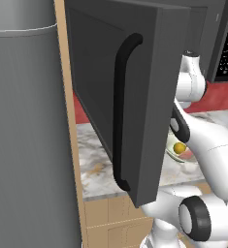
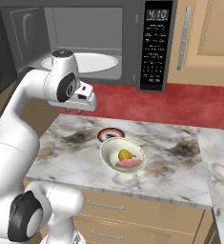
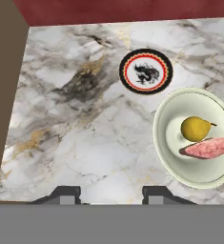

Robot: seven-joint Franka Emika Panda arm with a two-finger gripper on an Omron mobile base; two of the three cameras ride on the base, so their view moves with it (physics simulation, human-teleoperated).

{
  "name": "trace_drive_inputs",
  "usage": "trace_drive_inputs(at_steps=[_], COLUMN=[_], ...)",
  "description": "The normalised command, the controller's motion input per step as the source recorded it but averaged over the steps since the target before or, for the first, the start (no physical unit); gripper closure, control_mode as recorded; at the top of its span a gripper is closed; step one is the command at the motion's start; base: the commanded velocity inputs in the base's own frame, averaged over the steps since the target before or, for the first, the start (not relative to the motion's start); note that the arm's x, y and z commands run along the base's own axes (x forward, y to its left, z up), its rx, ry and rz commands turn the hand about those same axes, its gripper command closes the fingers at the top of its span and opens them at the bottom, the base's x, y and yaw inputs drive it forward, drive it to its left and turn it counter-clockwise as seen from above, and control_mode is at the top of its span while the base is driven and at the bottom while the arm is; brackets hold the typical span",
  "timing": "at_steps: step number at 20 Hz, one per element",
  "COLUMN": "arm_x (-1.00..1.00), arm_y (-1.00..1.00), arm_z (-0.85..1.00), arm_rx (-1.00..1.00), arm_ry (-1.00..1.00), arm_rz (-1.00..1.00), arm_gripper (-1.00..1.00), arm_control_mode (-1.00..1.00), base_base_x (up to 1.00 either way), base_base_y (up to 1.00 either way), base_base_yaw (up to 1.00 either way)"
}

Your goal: Remove the pear from the bowl and place it on the small plate. Then place the bowl with only the steak in the microwave, close the door, and press the start button to microwave the steak.

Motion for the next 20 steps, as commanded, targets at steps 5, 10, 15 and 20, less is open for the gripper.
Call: trace_drive_inputs(at_steps=[5,10,15,20], arm_x=[-0.25,-0.1,0.0,0.43], arm_y=[0.01,-0.21,-0.64,-0.98], arm_z=[-0.14,-0.9,-0.94,-0.35], arm_rx=[0.0,0.0,0.02,0.07], arm_ry=[-0.04,0.03,0.04,0.07], arm_rz=[0.0,-0.06,-0.05,-0.09], arm_gripper=[-1.0,-1.0,-1.0,-1.0], arm_control_mode=[-1.0,-1.0,-1.0,-1.0], base_base_x=[0.0,0.0,0.0,0.0], base_base_y=[0.0,0.0,0.0,0.0], base_base_yaw=[0.0,0.0,0.0,0.0])
